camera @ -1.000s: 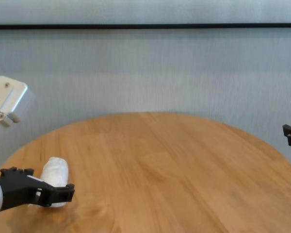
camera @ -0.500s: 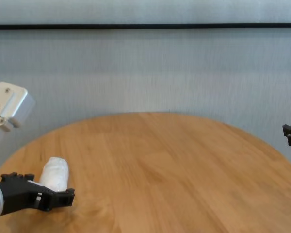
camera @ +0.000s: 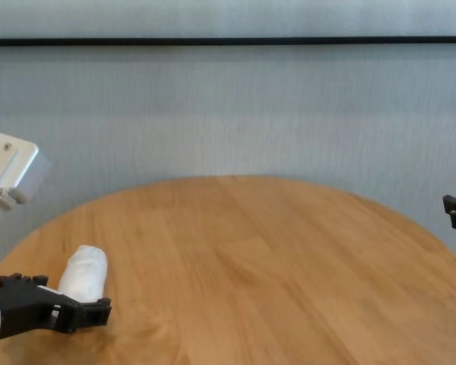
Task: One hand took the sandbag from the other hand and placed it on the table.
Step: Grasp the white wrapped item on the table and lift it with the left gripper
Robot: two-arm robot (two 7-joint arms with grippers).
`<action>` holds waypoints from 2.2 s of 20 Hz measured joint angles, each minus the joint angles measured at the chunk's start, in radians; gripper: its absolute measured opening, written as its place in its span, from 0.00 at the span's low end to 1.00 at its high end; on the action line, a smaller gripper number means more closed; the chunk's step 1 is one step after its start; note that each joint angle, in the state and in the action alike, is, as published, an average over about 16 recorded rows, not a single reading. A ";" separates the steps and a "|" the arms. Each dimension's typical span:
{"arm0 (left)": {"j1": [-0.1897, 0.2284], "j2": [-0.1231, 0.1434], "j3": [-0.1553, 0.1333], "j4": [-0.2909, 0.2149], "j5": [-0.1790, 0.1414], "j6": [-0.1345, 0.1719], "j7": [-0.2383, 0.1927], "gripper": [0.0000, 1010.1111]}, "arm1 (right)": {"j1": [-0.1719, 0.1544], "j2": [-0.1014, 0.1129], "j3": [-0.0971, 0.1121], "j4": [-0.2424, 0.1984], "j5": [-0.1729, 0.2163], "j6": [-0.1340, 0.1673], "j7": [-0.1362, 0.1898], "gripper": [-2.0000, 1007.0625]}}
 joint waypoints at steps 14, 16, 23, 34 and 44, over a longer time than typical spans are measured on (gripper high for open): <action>-0.003 -0.019 -0.021 0.027 0.025 -0.015 -0.018 0.99 | 0.000 0.000 0.000 0.000 0.000 0.000 0.000 1.00; -0.003 -0.022 -0.025 0.030 0.028 -0.016 -0.020 0.99 | 0.000 0.000 0.000 0.000 0.000 0.000 0.000 1.00; -0.002 -0.030 -0.036 0.035 0.041 -0.019 -0.025 0.99 | 0.000 0.000 0.000 0.000 0.000 0.000 0.000 1.00; 0.001 -0.040 -0.046 0.039 0.053 -0.026 -0.029 0.99 | 0.000 0.000 0.000 0.000 0.000 0.000 0.000 1.00; 0.002 -0.039 -0.046 0.038 0.053 -0.026 -0.028 0.99 | 0.000 0.000 0.000 0.000 0.000 0.000 0.000 1.00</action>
